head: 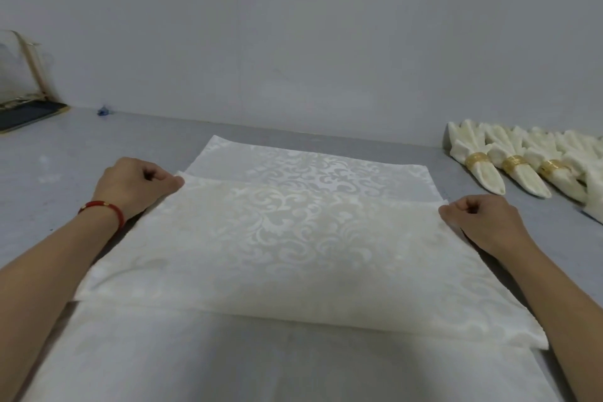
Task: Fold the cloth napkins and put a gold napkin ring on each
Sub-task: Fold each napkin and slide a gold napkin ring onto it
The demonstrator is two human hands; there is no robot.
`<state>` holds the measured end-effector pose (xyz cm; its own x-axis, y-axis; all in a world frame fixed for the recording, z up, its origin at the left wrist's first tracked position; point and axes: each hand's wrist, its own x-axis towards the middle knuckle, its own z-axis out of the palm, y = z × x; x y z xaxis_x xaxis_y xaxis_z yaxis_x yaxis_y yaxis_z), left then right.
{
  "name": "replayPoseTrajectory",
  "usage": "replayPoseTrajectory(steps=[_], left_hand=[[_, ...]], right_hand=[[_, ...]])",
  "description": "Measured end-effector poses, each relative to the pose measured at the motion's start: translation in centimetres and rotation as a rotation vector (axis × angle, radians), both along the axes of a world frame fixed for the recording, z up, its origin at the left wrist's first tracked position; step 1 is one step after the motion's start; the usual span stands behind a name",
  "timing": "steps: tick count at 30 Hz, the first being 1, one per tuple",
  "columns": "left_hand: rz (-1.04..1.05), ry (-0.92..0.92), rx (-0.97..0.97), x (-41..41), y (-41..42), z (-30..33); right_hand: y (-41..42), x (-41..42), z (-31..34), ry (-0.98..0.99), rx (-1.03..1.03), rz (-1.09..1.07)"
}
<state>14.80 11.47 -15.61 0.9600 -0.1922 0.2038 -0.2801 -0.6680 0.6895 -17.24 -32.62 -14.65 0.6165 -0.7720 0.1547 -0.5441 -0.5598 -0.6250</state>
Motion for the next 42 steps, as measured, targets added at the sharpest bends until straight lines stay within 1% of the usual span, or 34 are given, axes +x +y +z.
replayPoseTrajectory(steps=[9,12,15,16,17,18,19,20,21,22,23,25,26,28,29,30,32,37,39,42], left_hand=[[0.013,0.011,0.004,-0.1,-0.1,0.3],[0.011,0.034,-0.034,-0.2,-0.2,0.5],[-0.008,0.166,-0.149,-0.2,0.5,1.1],[-0.025,0.219,-0.175,-0.3,1.2,1.4],[-0.036,0.241,-0.174,-0.4,1.8,1.7],[-0.053,0.214,-0.134,-0.7,2.3,2.0],[-0.073,0.121,-0.029,-1.8,2.7,2.7],[-0.092,-0.031,0.105,-3.2,2.7,3.2],[-0.137,-0.191,0.195,-5.3,2.1,3.8],[-0.237,-0.309,0.21,-7.8,1.2,4.4],[-0.355,-0.345,0.198,-10.6,0.0,4.7],[-0.534,-0.3,0.231,-15.3,-2.8,4.3],[-0.577,-0.295,0.306,-17.2,-4.1,3.4],[-0.575,-0.276,0.548,-19.9,-6.1,0.9],[-0.566,-0.238,0.661,-20.9,-6.6,-0.2],[-0.551,-0.203,0.735,-21.4,-6.7,-1.3],[-0.509,-0.191,0.756,-21.4,-6.7,-2.4],[-0.5,-0.115,0.735,-20.5,-6.3,-1.7],[-0.444,-0.055,0.735,-18.9,-4.8,-1.7],[-0.311,-0.004,0.718,-15.6,-1.1,-1.6]], right_hand=[[0.1,0.4,0.1,0.003,0.021,-0.049],[0.5,0.5,0.3,-0.001,0.051,-0.04],[0.8,-0.4,1.4,-0.11,0.219,-0.029],[1.0,-1.0,1.9,-0.147,0.259,-0.024],[1.2,-1.6,2.5,-0.159,0.251,-0.012],[1.6,-2.1,3.2,-0.149,0.199,0.009],[2.5,-2.6,3.9,-0.141,0.128,0.044],[3.8,-2.7,4.6,-0.139,0.069,0.095],[5.6,-2.5,5.2,-0.129,0.014,0.167],[7.9,-2.1,5.8,-0.105,-0.043,0.252],[10.4,-1.3,6.0,-0.068,-0.094,0.346],[15.5,0.4,5.4,0.012,-0.154,0.515],[18.1,0.8,4.7,0.071,-0.182,0.569],[21.5,1.6,2.2,0.244,-0.263,0.638],[22.1,1.4,0.9,0.33,-0.297,0.653],[22.1,1.0,-0.2,0.401,-0.306,0.649],[20.6,-0.4,-1.5,0.477,-0.284,0.584],[13.8,-5.8,-1.3,0.566,-0.207,0.313],[12.3,-7.1,-1.4,0.577,-0.206,0.282],[11.9,-7.2,-1.7,0.602,-0.216,0.293]])
